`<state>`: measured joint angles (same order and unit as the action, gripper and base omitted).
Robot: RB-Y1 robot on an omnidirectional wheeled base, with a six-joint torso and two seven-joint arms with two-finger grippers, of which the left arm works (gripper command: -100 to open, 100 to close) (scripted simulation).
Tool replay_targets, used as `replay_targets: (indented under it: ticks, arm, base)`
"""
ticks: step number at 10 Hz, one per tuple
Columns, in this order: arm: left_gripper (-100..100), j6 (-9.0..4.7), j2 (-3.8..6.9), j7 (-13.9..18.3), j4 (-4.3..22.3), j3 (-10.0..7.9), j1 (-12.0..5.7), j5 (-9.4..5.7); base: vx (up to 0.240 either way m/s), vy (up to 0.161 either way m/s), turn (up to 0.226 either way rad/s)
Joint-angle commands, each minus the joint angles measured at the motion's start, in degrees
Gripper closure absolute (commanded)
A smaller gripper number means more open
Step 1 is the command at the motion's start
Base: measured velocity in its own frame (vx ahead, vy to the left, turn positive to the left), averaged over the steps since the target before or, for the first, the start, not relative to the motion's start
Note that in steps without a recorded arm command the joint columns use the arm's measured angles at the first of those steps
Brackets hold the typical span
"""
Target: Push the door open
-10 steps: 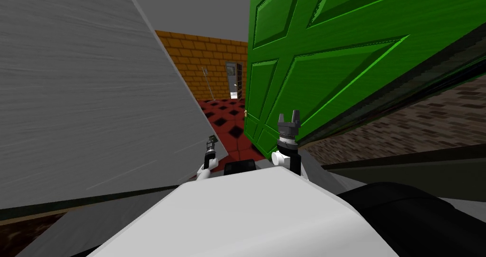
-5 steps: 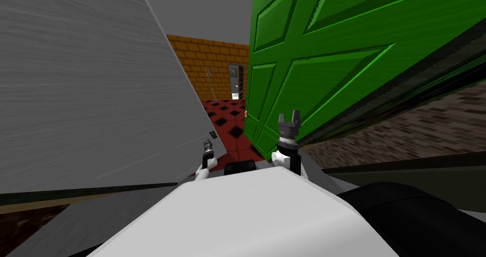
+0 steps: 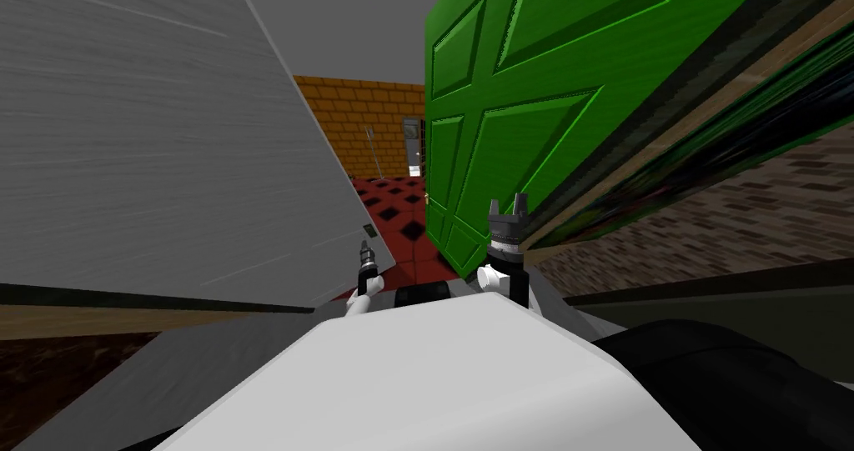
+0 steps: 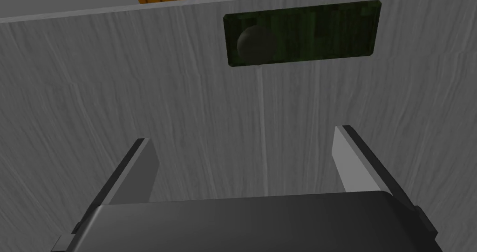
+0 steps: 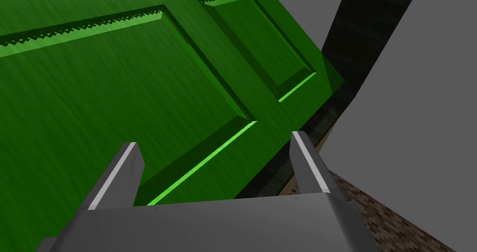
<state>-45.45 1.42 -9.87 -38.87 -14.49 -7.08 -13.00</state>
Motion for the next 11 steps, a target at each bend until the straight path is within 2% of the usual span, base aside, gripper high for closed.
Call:
replay_targets:
  ticks: [1,4,6,8,9,10,11]
  arm:
    - [-100,-0.35,0.67,-0.11,0.14,-0.12,0.07,-0.05]
    - [-100,-1.01,1.12,-0.31,0.42,-0.35,0.2,-0.14]
    - [-100,-1.61,0.82,-0.5,0.67,-0.56,0.32,-0.22]
    - [-100,-2.09,0.05,-0.64,0.87,-0.72,0.42,-0.29]
    - [-100,-2.05,0.37,-0.56,1.13,-0.69,0.19,-0.28]
    - [100,-2.05,0.37,-0.56,1.13,-0.69,0.19,-0.28]
    - [100,-2.05,0.37,-0.56,1.13,-0.69,0.19,-0.28]
  base:
    - [0.087,0.016,-0.029]
    - [0.2,0.096,-0.029]
    - [0.207,0.084,-0.032]
    - [0.222,0.072,-0.025]
    - [0.083,0.041,-0.002]
    - [-0.016,-0.013,0.003]
    - [-0.032,-0.017,-0.005]
